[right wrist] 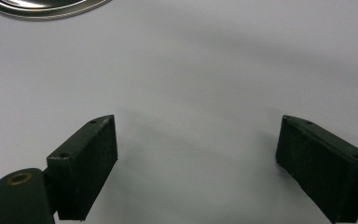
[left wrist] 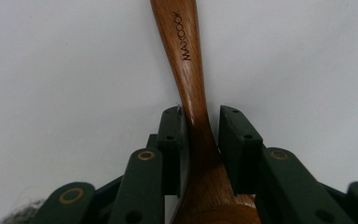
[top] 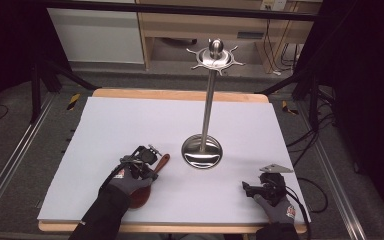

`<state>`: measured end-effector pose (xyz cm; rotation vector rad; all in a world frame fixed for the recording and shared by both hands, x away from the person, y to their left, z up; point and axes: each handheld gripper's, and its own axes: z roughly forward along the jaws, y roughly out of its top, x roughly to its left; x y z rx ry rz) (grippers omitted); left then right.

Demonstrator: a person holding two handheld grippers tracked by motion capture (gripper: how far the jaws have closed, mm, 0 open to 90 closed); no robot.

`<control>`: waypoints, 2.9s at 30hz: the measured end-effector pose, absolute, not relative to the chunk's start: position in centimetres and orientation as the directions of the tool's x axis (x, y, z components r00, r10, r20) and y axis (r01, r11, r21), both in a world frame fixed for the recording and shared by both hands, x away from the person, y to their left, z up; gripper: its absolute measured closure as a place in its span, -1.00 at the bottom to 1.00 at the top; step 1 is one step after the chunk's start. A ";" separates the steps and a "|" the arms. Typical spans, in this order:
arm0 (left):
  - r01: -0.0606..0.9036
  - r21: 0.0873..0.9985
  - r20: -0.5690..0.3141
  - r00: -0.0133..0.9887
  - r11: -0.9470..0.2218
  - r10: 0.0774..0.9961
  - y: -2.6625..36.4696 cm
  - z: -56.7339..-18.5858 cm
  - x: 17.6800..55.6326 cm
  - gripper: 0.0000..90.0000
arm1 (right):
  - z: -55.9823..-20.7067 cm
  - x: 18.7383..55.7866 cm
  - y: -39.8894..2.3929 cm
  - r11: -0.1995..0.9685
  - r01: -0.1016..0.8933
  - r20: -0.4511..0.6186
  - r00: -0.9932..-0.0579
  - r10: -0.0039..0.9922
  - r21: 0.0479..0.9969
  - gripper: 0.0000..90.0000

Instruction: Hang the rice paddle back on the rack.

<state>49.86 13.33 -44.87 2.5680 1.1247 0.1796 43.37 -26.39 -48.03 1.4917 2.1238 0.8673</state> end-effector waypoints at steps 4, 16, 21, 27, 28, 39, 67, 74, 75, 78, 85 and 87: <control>0.699 0.340 -0.016 0.673 -0.629 0.739 13.2 -44.8 49.9 0.59 | -48.0 43.4 -26.4 0.237 0.688 0.026 -0.349 0.937 0.686 -0.71; 0.695 0.321 -0.005 0.681 -0.643 0.733 12.9 -44.7 49.9 0.69 | -48.0 43.4 -26.4 0.231 0.692 0.031 -0.344 0.939 0.684 -0.71; 0.695 0.306 -0.030 0.691 -0.651 0.723 13.1 -44.7 50.3 0.68 | -48.0 43.4 -26.4 0.234 0.688 0.028 -0.346 0.938 0.687 -0.71; 0.678 0.293 0.003 0.704 -0.674 0.710 12.6 -44.7 50.2 0.68 | -48.0 43.5 -26.4 0.233 0.690 0.032 -0.348 0.937 0.685 -0.71; 0.679 0.293 0.007 0.703 -0.674 0.711 12.6 -44.7 50.2 0.68 | -48.0 43.5 -26.4 0.233 0.690 0.032 -0.348 0.937 0.685 -0.71; 0.676 0.306 0.009 0.702 -0.670 0.712 12.6 -44.7 50.0 0.71 | -48.0 43.5 -26.4 0.229 0.693 0.038 -0.346 0.937 0.683 -0.71; 0.627 0.465 -0.012 0.711 -0.625 0.703 14.2 -42.8 47.7 0.73 | -48.0 43.4 -26.4 0.228 0.694 0.042 -0.348 0.936 0.683 -0.71; 0.615 0.506 -0.018 0.708 -0.605 0.706 15.0 -42.4 47.0 0.73 | -48.0 43.4 -26.5 0.231 0.693 0.040 -0.352 0.935 0.683 -0.71; 0.610 0.516 -0.013 0.707 -0.601 0.707 15.1 -42.3 46.9 0.73 | -48.0 43.4 -26.5 0.231 0.693 0.040 -0.352 0.935 0.683 -0.71; 0.604 0.532 -0.015 0.707 -0.593 0.707 15.5 -42.0 46.6 0.73 | -48.0 43.4 -26.5 0.232 0.693 0.039 -0.351 0.935 0.683 -0.71; 0.595 0.574 -0.024 0.700 -0.563 0.714 16.2 -41.5 46.1 0.73 | -48.0 43.4 -26.5 0.230 0.694 0.040 -0.350 0.936 0.682 -0.71; 0.589 0.587 -0.022 0.698 -0.556 0.716 16.4 -41.3 45.9 0.73 | -48.0 43.4 -26.5 0.230 0.695 0.041 -0.350 0.936 0.682 -0.71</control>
